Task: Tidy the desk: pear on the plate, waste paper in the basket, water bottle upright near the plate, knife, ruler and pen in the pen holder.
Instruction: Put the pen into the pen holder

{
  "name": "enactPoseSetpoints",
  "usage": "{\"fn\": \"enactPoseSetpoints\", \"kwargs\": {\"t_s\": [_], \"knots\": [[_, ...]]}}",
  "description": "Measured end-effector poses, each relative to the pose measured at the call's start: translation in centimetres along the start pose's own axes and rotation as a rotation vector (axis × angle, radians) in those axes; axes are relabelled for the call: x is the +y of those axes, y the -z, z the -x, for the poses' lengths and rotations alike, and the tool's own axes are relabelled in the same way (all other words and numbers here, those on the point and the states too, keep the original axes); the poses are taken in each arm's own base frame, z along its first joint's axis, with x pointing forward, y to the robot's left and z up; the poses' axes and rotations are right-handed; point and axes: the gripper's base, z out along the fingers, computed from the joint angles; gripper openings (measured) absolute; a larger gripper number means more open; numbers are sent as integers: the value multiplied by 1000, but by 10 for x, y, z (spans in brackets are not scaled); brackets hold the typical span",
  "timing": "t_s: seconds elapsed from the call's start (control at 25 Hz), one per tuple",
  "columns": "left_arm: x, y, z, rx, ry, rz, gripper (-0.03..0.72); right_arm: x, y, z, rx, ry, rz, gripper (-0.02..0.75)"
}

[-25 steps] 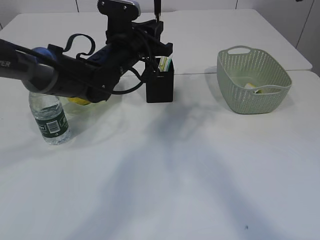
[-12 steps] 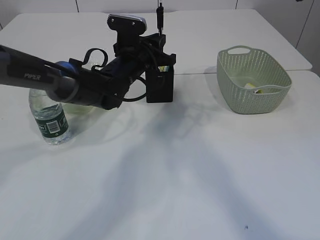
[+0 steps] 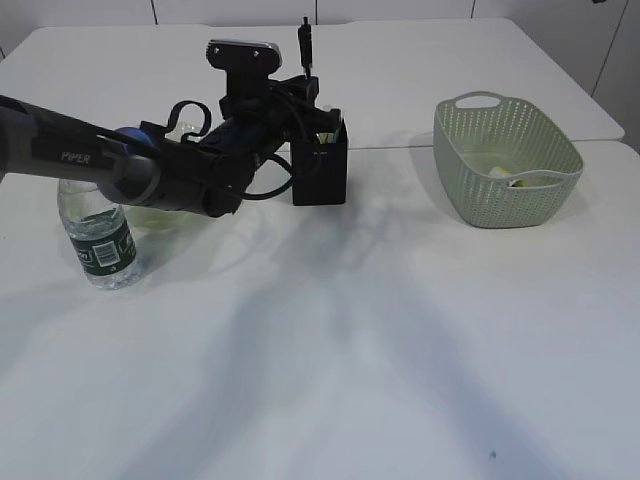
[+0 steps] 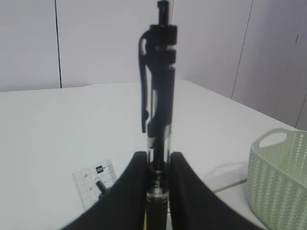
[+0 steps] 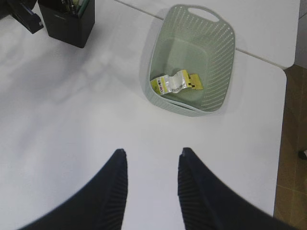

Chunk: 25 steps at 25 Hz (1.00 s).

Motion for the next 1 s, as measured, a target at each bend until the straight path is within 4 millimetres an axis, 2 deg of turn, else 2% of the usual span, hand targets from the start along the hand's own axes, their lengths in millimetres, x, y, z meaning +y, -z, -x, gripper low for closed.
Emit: {"fn": "enactPoseSetpoints", "kwargs": {"t_s": [0.24,0.68,1.0], "knots": [[3,0,-1,9,11,7,73,0,0,0,0,0,0,297],[5,-1,-28,58,32,-12,73,0,0,0,0,0,0,297],[5,-1,-30,62,41,-15,74,0,0,0,0,0,0,297]]}}
